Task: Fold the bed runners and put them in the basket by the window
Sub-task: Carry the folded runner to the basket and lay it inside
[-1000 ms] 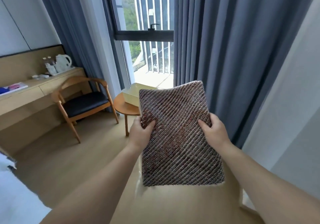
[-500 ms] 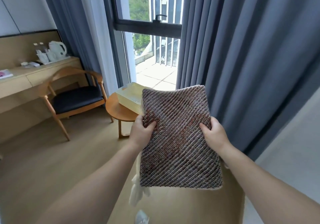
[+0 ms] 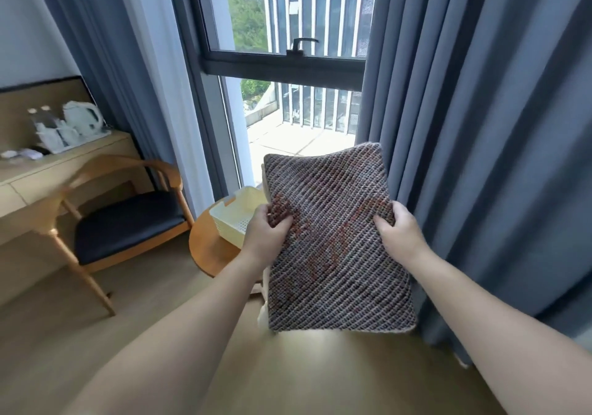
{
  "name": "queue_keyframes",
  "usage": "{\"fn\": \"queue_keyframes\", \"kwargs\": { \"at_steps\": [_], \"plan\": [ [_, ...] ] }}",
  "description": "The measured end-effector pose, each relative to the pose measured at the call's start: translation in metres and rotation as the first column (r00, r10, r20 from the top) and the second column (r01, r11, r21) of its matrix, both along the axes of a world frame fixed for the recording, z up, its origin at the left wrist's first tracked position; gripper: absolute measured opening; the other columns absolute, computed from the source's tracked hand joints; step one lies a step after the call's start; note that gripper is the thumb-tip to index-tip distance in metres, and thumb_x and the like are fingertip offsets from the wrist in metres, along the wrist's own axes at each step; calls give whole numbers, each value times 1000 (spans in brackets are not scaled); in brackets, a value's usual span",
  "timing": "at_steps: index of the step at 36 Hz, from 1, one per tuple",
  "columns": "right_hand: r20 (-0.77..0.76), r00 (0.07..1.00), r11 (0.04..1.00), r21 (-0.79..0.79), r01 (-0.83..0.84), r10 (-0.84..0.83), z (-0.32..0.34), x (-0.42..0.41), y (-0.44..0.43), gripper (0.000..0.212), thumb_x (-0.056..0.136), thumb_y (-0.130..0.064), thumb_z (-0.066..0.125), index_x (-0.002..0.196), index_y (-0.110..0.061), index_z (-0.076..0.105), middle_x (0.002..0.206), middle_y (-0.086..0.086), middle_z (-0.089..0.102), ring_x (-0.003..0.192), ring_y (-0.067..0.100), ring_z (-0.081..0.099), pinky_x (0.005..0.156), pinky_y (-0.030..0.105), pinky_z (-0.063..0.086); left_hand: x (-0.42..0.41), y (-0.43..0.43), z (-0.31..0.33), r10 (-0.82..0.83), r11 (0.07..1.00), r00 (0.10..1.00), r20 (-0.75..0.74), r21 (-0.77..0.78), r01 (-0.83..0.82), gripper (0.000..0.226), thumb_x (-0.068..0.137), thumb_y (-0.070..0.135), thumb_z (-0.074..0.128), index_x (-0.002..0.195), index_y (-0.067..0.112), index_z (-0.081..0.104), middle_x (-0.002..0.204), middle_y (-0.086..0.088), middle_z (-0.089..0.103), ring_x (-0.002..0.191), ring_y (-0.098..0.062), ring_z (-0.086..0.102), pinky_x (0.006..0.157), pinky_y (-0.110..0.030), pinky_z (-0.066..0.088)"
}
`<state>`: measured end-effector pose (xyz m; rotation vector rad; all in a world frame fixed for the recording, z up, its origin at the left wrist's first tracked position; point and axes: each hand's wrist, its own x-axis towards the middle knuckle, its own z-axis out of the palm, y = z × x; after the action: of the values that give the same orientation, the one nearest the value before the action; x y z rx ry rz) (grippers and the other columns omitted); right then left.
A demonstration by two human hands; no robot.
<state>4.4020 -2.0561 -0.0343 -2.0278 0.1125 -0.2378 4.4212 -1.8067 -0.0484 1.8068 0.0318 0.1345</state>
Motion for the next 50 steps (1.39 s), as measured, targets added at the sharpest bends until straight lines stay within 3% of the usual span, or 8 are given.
{"fn": "queue_keyframes", "kwargs": {
  "at_steps": [4,10,15,21,25,31,44,50],
  "plan": [
    [8,1000,1000,-1,-28,28,3,47,17,21,98,-26,50,118,-26,56,103,-13,63,96,9,59,84,28,44,42,19,2,24,1000,999,22,2,-24,41,80,38,67,115,22,54,108,1,67,100,-17,64,92,-47,51],
    [33,996,997,-1,-80,80,5,131,42,29,97,-29,51,125,-24,57,108,-10,64,102,13,60,92,36,48,99,42,9,99,995,994,55,25,-100,29,87,29,66,111,21,52,108,2,65,101,-15,63,93,-42,51],
    [13,988,988,-4,-155,156,-5,204,63,33,97,-28,52,129,-21,54,114,-4,63,103,17,59,93,39,49,152,60,5,172,982,984,48,70,-175,31,88,28,66,113,18,50,110,2,62,102,-15,60,85,-31,48],
    [30,964,964,9,-264,264,-16,316,84,22,97,-20,53,119,-21,55,95,-11,60,85,5,57,78,27,43,243,77,-7,291,950,956,37,101,-294,34,88,29,65,116,17,51,115,-1,61,104,-17,59,90,-33,48],
    [-7,953,953,-19,-303,303,-20,401,89,22,94,-20,56,115,-19,57,102,1,65,93,20,61,85,35,47,310,75,-11,365,925,931,6,114,-364,35,88,27,65,118,15,50,115,-2,61,106,-19,59,93,-38,48],
    [-28,946,946,-20,-325,324,-18,501,100,27,94,-14,57,120,-10,58,103,2,62,92,18,57,80,23,36,403,80,-17,426,902,902,-73,110,-417,36,89,29,62,120,17,49,116,-1,61,106,-19,59,95,-45,49],
    [-330,813,832,-121,-541,480,-157,581,178,18,94,-20,57,111,-24,54,103,0,65,93,18,62,88,36,48,431,119,-168,574,801,685,-448,137,-582,22,93,25,57,110,19,45,115,0,58,108,-24,56,94,-42,46],
    [-466,734,765,-167,-622,494,-224,584,210,30,97,-23,53,127,-20,52,102,-1,66,77,14,61,68,31,48,420,130,-226,630,752,553,-546,249,-610,34,94,20,57,123,7,45,121,-8,56,111,-27,54,86,-28,39]
  ]
}}
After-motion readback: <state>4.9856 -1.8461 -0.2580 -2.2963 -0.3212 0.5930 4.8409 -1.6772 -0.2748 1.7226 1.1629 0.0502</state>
